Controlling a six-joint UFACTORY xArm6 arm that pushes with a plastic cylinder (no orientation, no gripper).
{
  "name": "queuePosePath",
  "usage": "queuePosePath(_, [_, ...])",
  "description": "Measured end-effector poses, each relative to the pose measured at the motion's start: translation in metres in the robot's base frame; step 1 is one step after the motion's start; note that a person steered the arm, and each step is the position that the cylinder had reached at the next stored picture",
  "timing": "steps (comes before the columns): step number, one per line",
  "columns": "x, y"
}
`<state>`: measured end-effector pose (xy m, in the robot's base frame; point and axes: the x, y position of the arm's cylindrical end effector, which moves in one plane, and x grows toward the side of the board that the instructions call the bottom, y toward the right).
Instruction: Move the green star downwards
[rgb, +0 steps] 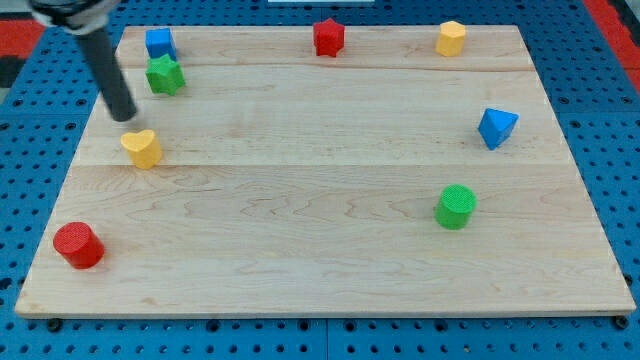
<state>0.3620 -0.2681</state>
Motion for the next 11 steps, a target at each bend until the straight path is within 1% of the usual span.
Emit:
queuePosePath(1, [-0.033,-0.037])
queuePosePath(2, [-0.074,-0.024])
queuePosePath(3, [-0.102,0.002])
queuePosePath(4, [-0.101,0.049])
queuePosePath(5, [-0.077,0.09])
queuePosePath(6, [-0.047,0.102])
queuePosePath(7, [-0.065,0.072])
queuePosePath(8, [-0.069,0.038])
queuePosePath(9, [-0.06,0.045])
queuePosePath(10, [-0.049,0.091])
queuePosePath(11, [-0.026,0.096])
